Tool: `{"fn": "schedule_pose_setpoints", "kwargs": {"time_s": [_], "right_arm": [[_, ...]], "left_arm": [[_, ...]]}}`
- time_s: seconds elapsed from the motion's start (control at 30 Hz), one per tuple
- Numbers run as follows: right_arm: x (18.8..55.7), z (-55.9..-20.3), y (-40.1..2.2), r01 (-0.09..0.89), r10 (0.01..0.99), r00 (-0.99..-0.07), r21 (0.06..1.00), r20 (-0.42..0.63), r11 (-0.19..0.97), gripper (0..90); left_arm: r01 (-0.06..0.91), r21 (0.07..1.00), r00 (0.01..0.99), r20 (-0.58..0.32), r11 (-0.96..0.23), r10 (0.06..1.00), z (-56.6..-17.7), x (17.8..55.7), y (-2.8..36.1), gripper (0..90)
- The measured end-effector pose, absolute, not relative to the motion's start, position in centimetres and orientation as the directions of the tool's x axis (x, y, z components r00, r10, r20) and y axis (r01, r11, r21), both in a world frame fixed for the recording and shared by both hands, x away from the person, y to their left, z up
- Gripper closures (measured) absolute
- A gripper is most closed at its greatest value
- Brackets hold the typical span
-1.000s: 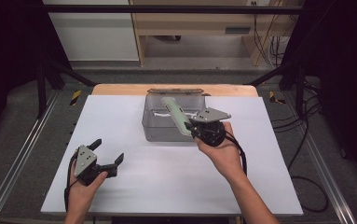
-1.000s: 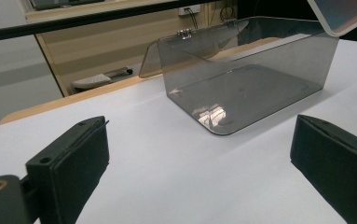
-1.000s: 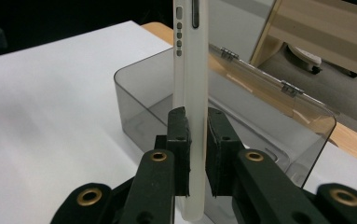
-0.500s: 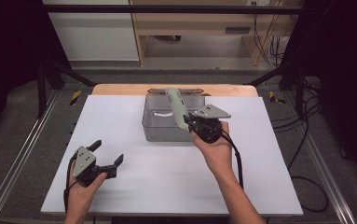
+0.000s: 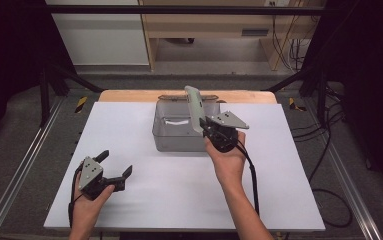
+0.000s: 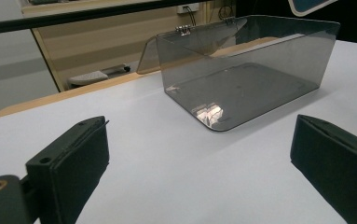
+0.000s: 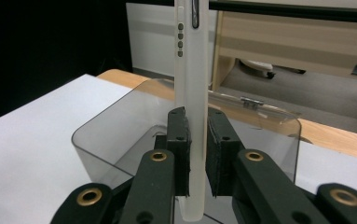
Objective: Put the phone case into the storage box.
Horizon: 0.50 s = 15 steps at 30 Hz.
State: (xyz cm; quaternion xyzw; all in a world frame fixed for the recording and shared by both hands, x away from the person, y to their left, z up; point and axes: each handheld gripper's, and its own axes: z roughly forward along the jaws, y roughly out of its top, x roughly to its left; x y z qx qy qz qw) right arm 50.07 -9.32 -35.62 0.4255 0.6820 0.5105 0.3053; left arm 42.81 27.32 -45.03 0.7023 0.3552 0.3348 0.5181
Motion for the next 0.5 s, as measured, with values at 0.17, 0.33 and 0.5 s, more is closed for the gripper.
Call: {"fn": "schedule_pose_setpoints", "kwargs": {"time_s": [0.17, 0.33, 0.5], "right_arm": [[50.31, -35.61, -9.47, 0.265, 0.908, -0.419, 0.959, 0.016, 0.105, 81.4], [50.71, -35.86, -9.46, 0.273, 0.916, -0.4, 0.957, 0.018, 0.101, 81.4], [51.07, -36.1, -9.32, 0.277, 0.92, -0.392, 0.956, 0.017, 0.1, 81.4]], "left_arm": [[0.151, 0.965, 0.526, 0.107, -0.216, 0.844, -45.11, 42.87, 27.14, 4.6], [0.145, 0.966, 0.535, 0.105, -0.213, 0.838, -45.04, 42.9, 27.12, 4.3], [0.149, 0.969, 0.546, 0.084, -0.195, 0.834, -45.06, 42.94, 27.15, 3.7]]}}
